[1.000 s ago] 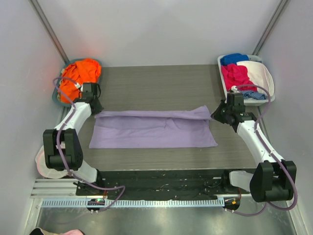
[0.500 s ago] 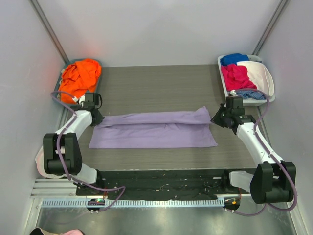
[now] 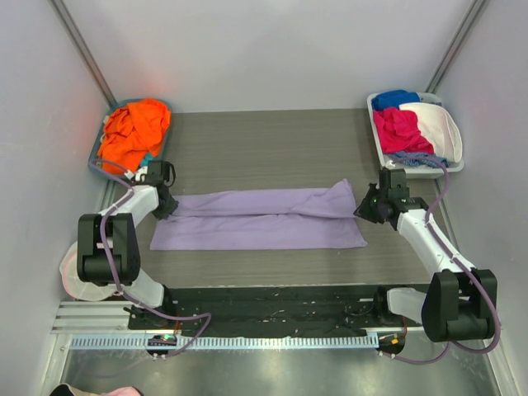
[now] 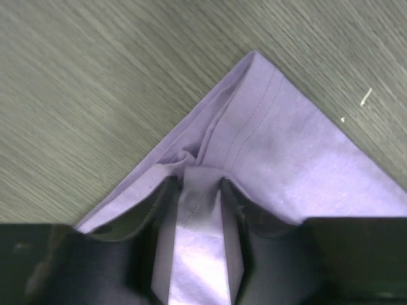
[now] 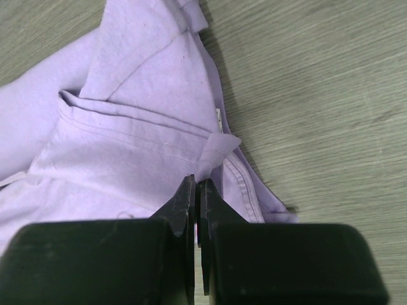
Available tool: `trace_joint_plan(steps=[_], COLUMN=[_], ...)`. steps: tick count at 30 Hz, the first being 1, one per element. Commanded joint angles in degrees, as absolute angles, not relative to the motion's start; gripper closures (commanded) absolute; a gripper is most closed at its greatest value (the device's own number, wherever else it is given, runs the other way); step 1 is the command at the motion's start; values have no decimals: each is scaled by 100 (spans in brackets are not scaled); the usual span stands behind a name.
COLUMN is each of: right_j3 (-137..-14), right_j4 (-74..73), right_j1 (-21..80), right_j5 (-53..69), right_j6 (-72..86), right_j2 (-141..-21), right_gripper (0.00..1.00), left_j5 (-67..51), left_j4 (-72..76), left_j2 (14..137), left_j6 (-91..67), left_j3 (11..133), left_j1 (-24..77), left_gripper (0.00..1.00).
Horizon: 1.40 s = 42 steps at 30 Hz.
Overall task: Fold and stack the t-shirts
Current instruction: Fold the tshirt
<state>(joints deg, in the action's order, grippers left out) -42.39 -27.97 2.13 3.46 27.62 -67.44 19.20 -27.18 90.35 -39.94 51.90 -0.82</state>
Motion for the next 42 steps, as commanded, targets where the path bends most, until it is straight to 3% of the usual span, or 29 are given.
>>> trace_joint_plan(steps=[1,5,9,12,13,16,18,27,42], right_j3=[-4149,-4105,-4096,-4096,-4096,-4131,-4210,-4552,-6205], right_j4=[-2891,-3014,-3207,-3330,-3366,-3480,-3568,-2455,-1415], right_j1=[193,185,185,193,193,185,185,202,869], right_j5=[465,510,518,571,580,571,484,1080,1767], right_j6=[2848,2856,2856,2874,2900,2953,2979,2866,2417], right_j2=[-6741,-6767,-6820,-6812,-6794,-6619,-6452,-6652,-9367], right_gripper=[99,99,96,80,62,42,34,31,36], left_j5=[2197,2153,2074,1934,1907,1741,1679,1222,897], left_j4=[-2636,-2698,-2803,-2892,-2944,-3014,-3076,-3181,-3436], left_j2=[8632,8157,7665,7305,7208,6830,6540,5468,4895], left_j6=[-4227,-4324,-4394,-4395,-4412,-4438,-4465,-4386,-4157], left_j3=[5072,4992,5045,5106,5106,5080,5028,4667,4272], left_j1=[-97,-88,-97,-88,-88,-79,-79,-53,-53], left_gripper=[58,50,49,48,48,48,48,48,46])
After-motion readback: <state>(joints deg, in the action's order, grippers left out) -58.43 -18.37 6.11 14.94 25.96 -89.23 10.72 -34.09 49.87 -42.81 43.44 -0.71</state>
